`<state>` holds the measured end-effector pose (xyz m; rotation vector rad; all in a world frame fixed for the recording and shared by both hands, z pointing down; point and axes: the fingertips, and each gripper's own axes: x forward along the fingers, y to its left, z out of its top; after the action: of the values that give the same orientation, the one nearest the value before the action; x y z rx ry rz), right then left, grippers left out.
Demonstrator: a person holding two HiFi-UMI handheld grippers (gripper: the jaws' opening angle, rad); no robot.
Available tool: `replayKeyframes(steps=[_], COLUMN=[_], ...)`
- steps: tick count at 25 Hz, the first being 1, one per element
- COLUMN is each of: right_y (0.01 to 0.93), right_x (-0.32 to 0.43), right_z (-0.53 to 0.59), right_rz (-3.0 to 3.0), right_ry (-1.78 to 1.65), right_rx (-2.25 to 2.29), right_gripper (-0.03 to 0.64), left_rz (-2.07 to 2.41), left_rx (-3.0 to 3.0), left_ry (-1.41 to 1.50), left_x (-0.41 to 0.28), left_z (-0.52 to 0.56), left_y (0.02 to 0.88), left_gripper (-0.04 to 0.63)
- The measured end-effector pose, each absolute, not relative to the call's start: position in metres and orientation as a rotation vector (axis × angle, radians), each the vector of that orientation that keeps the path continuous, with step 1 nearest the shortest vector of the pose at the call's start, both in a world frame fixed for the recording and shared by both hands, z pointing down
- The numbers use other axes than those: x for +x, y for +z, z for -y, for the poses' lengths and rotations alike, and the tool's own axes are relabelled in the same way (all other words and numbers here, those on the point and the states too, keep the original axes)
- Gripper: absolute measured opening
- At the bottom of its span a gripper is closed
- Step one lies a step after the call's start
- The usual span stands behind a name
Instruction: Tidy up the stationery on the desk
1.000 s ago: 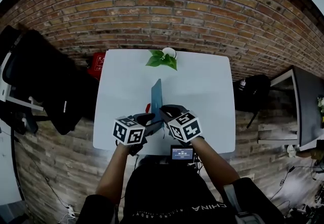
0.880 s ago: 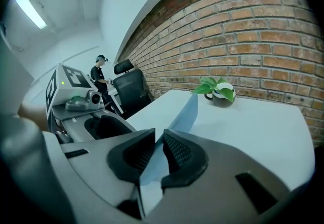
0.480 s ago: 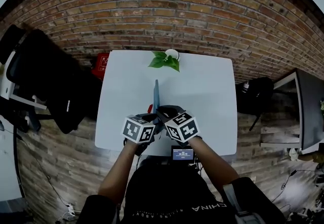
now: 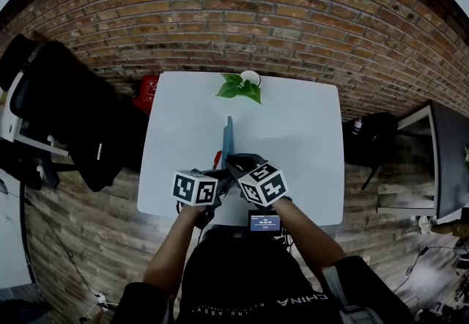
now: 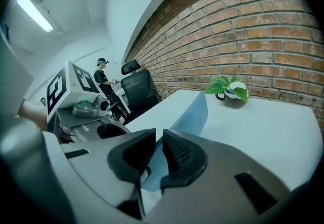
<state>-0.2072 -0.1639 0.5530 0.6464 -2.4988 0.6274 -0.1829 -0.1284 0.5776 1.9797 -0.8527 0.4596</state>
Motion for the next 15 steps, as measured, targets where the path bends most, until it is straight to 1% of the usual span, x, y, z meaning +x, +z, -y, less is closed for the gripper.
replayKeyframes(steps=[6,10,15], right_y=[0.556,0.568,0.585], right_x=[-0.195,-0.177,-0.173], right_z=[0.168,0.176,0.167], right_rz=[2.493,2.451,2.412], right_ry=[0.619,0.633,0.643], right_rx=[0.708,0.791,0.762], right_gripper=[0.038,0.037,0.025], left_rz=[0.877,0.885,0.855], left_rx=[1.924,1.909,1.927], left_ry=[0.369,0.315,0.27], left_x=[-0.187,-0.189,-0.185], left_z=[0.128,0.128,0.126], left_y=[0.582,0.581,0.575], left_gripper=[0.087,0.081,0.08])
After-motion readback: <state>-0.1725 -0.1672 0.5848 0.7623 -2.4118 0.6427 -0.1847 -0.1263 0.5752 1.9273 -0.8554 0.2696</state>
